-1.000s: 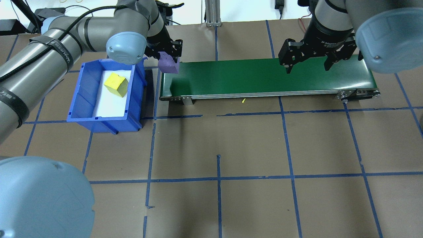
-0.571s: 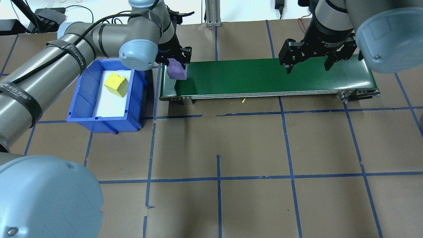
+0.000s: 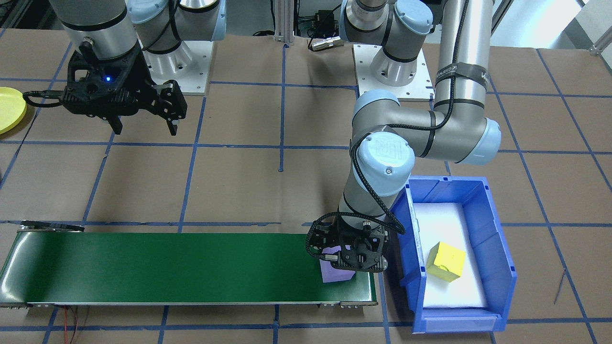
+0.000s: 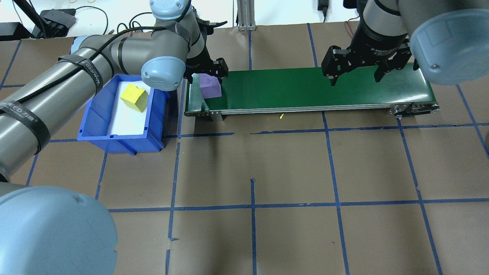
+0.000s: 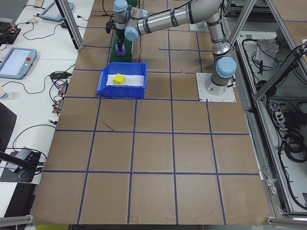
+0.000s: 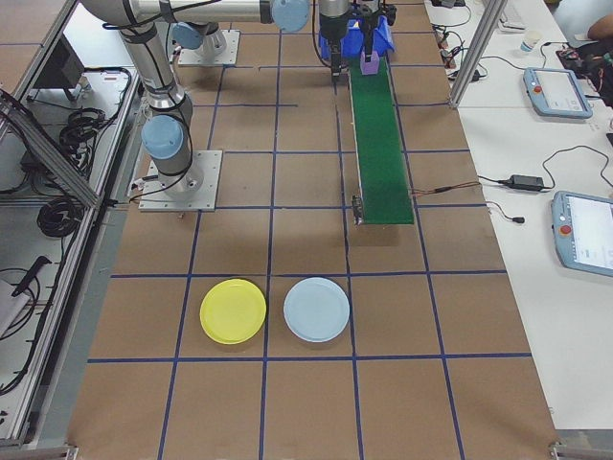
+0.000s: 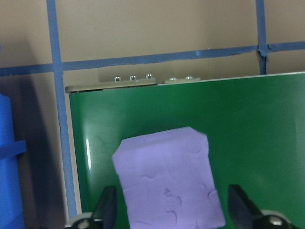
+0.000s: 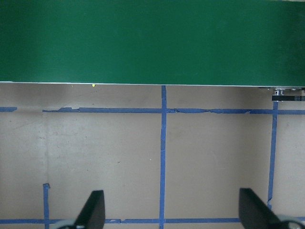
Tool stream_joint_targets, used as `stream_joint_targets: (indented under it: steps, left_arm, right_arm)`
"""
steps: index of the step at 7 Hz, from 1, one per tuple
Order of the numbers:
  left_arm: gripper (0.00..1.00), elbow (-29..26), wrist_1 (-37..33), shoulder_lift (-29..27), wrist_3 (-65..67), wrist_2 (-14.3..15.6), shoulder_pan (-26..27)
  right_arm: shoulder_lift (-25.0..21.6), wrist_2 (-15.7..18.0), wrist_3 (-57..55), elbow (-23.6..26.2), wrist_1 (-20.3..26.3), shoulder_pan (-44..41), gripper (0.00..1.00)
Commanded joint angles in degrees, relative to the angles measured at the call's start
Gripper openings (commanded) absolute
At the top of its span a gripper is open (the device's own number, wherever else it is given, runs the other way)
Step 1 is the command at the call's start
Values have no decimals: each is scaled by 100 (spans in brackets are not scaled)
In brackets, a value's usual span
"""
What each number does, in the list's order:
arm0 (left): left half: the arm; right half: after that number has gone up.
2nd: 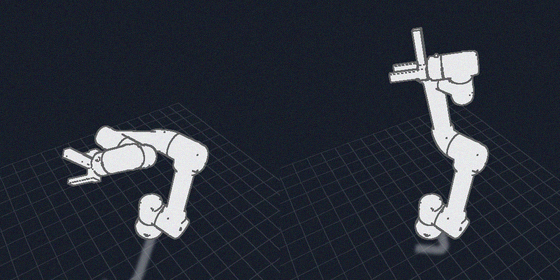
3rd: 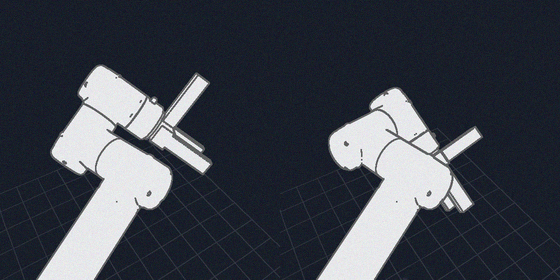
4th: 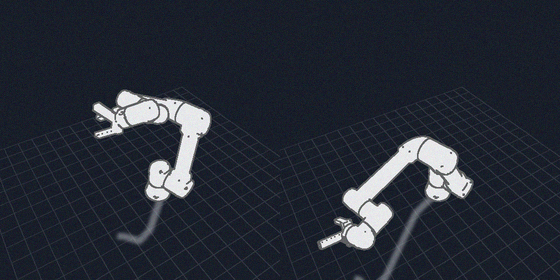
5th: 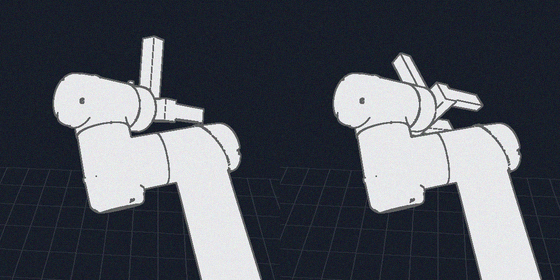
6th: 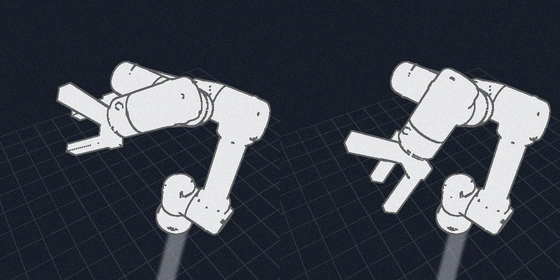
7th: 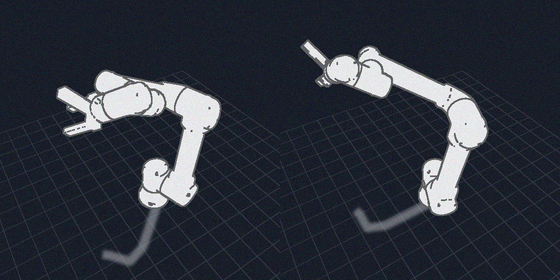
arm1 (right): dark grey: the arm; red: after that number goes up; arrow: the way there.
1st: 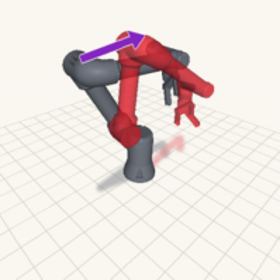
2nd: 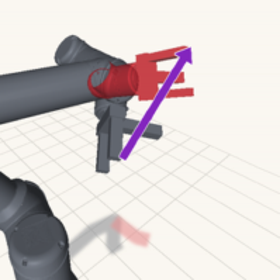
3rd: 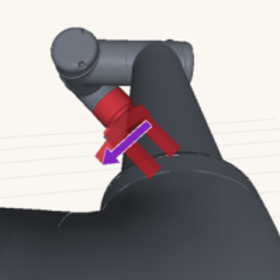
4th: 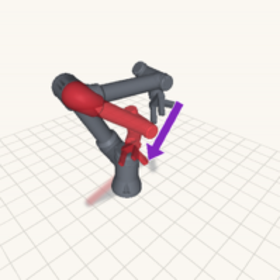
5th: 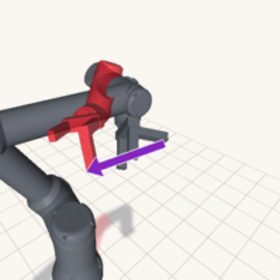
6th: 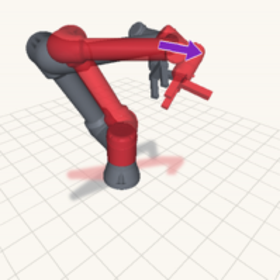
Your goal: Move block left to right into plate
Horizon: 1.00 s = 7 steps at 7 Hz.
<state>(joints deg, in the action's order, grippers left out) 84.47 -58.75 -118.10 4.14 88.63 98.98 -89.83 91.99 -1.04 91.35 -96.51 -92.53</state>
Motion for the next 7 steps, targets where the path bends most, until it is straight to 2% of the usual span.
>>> stream_joint_targets:
  steps: [1,3,4,7]
  left_arm:
    - [100,-132,-301,444,-80,66,-89]
    - [100,-177,-435,472,-360,76,-823]
    - [100,-168,-505,437,-1127,75,-1132]
    - [100,-55,-497,253,-2282,102,-1696]
  right_arm:
    - [0,-6,-2,-3,0,16,100]
    - [-8,3,7,-3,0,-19,100]
    - [-8,-6,16,5,9,-2,100]
    - [-8,3,16,6,0,-19,100]
